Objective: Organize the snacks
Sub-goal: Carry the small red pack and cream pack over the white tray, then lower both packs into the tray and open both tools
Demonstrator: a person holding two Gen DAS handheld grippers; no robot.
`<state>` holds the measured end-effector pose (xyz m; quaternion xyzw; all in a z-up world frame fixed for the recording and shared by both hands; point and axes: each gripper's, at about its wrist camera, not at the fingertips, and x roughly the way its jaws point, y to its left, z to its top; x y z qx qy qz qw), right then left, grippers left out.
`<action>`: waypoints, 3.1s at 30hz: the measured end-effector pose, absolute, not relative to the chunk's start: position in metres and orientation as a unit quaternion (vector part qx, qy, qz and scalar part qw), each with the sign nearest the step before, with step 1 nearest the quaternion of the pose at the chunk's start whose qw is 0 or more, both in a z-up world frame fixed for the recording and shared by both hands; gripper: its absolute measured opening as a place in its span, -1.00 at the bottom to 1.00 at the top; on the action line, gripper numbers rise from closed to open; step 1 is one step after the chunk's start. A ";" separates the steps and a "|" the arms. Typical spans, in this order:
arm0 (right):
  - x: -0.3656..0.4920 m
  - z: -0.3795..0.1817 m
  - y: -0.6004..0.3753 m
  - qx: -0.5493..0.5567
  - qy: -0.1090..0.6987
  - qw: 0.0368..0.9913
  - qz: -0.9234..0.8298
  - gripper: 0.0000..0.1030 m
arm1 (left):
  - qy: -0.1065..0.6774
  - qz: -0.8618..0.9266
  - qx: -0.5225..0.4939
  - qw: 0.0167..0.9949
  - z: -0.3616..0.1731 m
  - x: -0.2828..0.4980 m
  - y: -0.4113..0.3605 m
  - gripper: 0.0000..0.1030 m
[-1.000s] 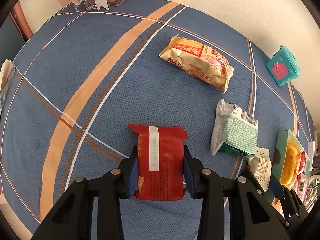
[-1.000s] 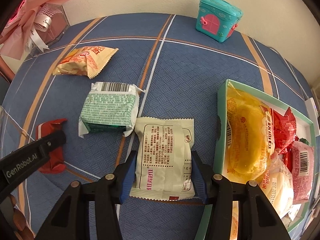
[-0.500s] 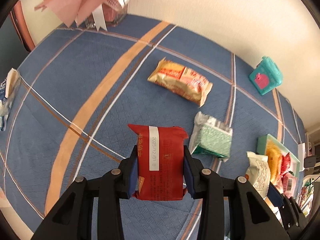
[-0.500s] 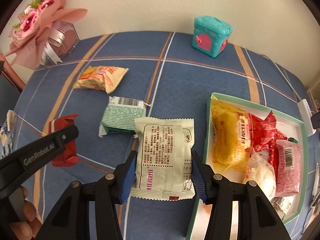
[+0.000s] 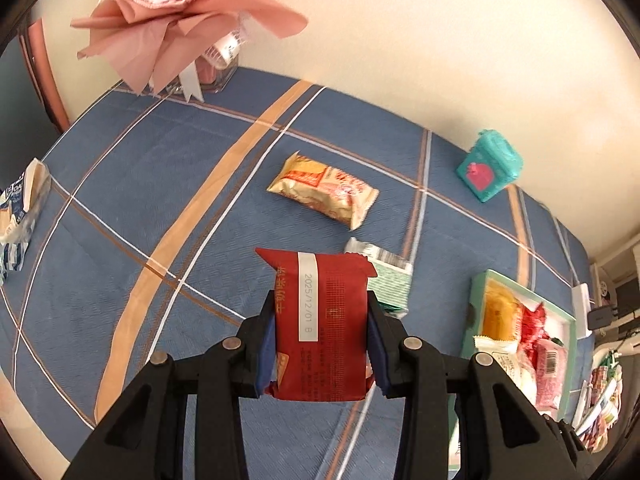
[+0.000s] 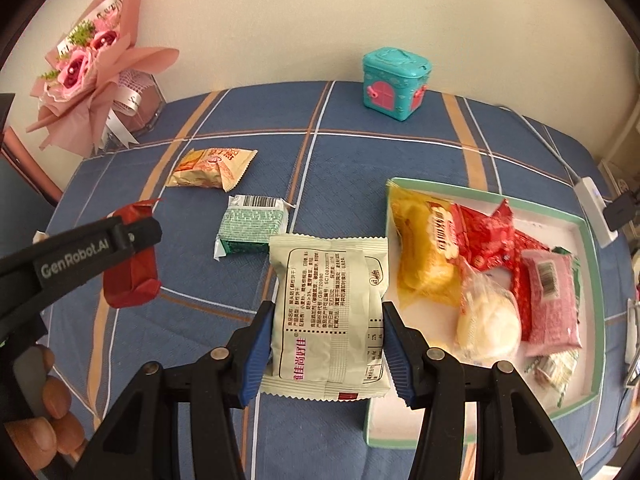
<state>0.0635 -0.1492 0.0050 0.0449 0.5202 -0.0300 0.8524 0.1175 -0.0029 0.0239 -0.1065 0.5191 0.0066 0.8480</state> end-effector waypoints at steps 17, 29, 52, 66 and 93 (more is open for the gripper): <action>0.034 0.036 -0.210 0.107 0.487 0.865 -0.059 0.06 | 0.486 -0.044 -0.090 0.868 0.060 0.099 -0.054 -0.21; 0.024 0.027 -0.286 0.173 0.490 0.846 -0.116 0.06 | 0.493 -0.118 -0.005 0.862 0.060 0.083 -0.144 -0.21; 0.003 0.024 -0.370 0.217 0.473 0.830 -0.199 0.07 | 0.483 -0.181 0.105 0.850 0.053 0.055 -0.243 -0.22; 0.016 0.003 -0.381 0.230 0.485 0.819 -0.200 0.07 | 0.503 -0.181 0.109 0.838 0.026 0.080 -0.254 -0.21; 0.030 -0.033 -0.379 0.202 0.539 0.789 -0.215 0.57 | 0.562 -0.148 0.071 0.811 -0.008 0.104 -0.231 0.38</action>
